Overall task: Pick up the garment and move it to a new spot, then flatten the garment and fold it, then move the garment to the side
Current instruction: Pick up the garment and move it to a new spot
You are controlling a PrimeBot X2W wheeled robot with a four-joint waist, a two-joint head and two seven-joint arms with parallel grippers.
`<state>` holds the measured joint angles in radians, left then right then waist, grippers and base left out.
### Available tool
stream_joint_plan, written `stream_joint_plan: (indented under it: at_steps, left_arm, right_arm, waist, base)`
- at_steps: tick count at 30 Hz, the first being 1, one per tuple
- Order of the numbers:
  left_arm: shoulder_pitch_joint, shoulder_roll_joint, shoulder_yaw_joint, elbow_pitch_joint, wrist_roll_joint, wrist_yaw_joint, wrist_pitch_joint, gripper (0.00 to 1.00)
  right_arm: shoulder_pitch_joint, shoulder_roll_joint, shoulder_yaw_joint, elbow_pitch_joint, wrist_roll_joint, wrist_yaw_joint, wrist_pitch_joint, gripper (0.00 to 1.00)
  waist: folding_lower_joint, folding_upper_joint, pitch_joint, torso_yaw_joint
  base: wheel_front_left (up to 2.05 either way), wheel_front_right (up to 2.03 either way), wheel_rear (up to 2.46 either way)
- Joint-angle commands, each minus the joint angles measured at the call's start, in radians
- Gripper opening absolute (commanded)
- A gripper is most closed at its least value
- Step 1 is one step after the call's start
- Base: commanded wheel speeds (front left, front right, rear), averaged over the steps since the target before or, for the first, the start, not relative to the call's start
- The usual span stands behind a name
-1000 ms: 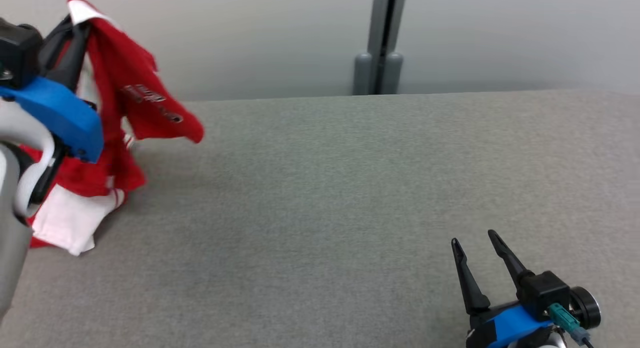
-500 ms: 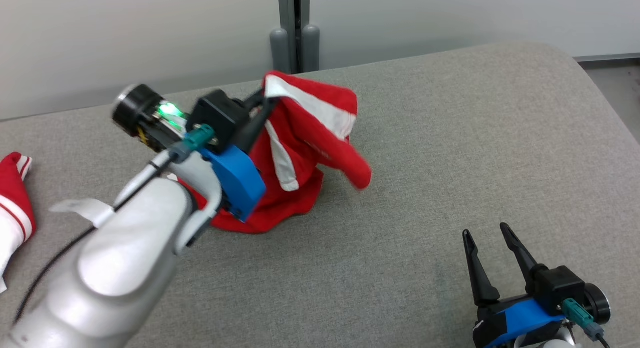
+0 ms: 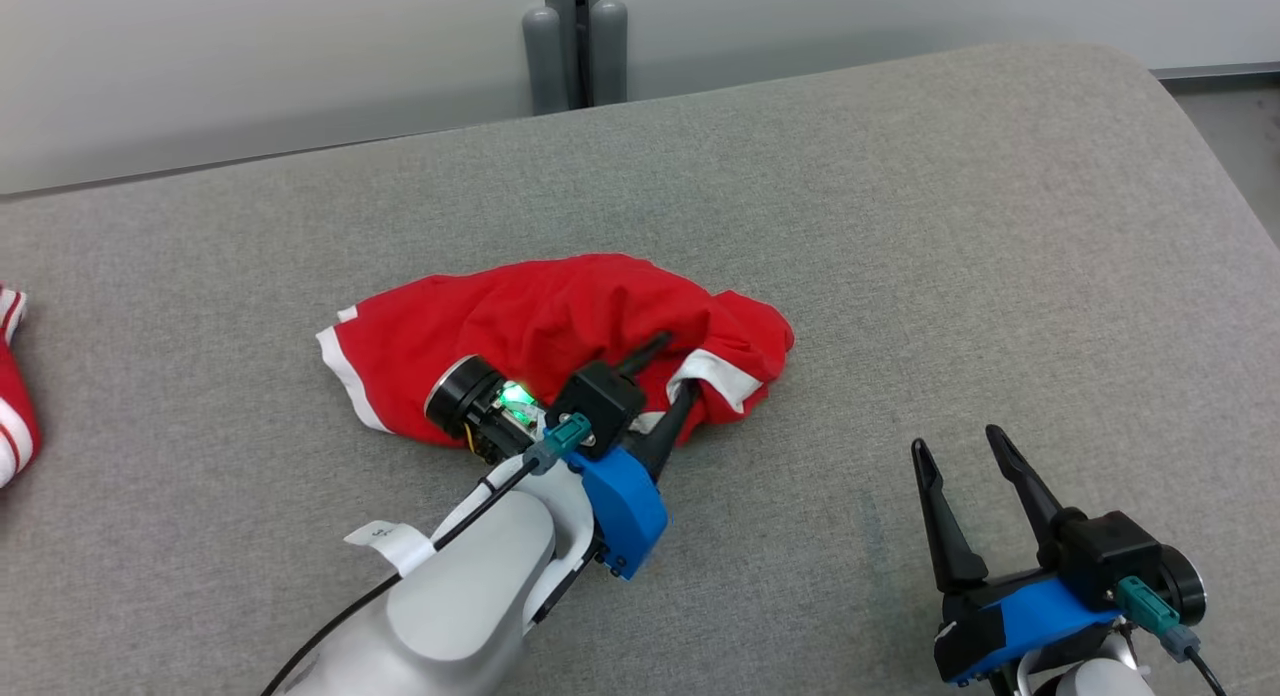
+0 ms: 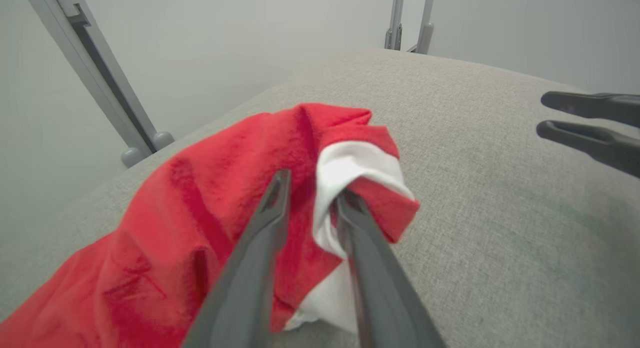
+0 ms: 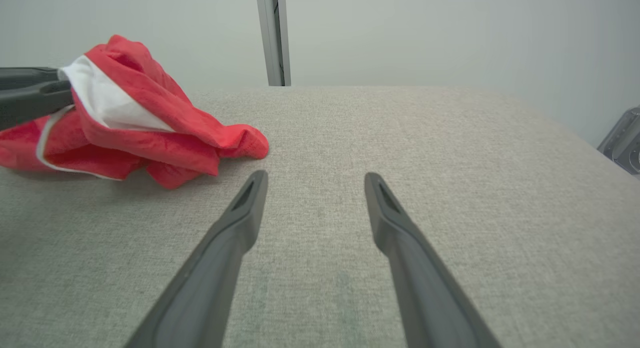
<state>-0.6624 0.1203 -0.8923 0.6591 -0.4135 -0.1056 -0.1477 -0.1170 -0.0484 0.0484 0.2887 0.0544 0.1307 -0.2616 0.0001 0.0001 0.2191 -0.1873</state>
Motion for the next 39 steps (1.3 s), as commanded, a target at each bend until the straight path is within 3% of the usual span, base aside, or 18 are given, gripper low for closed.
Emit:
stream_joint_plan:
  at_steps: [1, 8, 18, 25, 31, 39]
  left_arm:
    - [-0.009, -0.007, 0.003, 0.028, 0.008, 0.014, -0.041, 1.00]
    - [0.014, -0.016, 0.025, 0.021, 0.004, 0.037, -0.104, 1.00]
    - [0.159, 0.040, 0.071, -0.100, -0.014, 0.091, -0.118, 1.00]
    - [0.352, 0.088, 0.190, -0.251, -0.040, 0.161, -0.118, 1.00]
    - [0.517, 0.094, 0.322, -0.333, -0.039, 0.204, -0.118, 1.00]
    - [0.646, 0.052, 0.465, -0.379, 0.011, 0.193, -0.118, 1.00]
  right_arm:
    - [-0.004, -0.004, -0.007, 0.005, 0.001, 0.000, -0.005, 1.00]
    - [0.018, -0.003, -0.026, 0.016, -0.012, 0.000, -0.005, 1.00]
    - [0.049, -0.004, -0.028, 0.019, -0.027, 0.000, -0.005, 1.00]
    - [0.068, -0.004, -0.009, 0.010, -0.015, 0.000, -0.005, 1.00]
    - [0.086, -0.004, -0.002, 0.003, -0.002, 0.000, -0.005, 1.00]
    - [0.102, -0.004, 0.018, 0.004, 0.013, 0.000, -0.005, 1.00]
  waist:
    - [-0.0001, -0.0001, -0.006, 0.009]
    - [-0.0001, -0.0001, -0.058, 0.053]
    - [-0.0001, -0.0001, -0.139, 0.108]
    - [-0.0001, -0.0001, -0.177, 0.123]
    - [-0.0001, -0.0001, -0.195, 0.125]
    - [-0.0001, -0.0001, -0.209, 0.127]
  base:
    - [0.00, 0.00, 0.00]
    - [0.00, 0.00, 0.00]
    - [0.00, 0.00, 0.00]
    - [0.00, 0.00, 0.00]
    - [0.00, 0.00, 0.00]
    - [0.00, 0.00, 0.00]
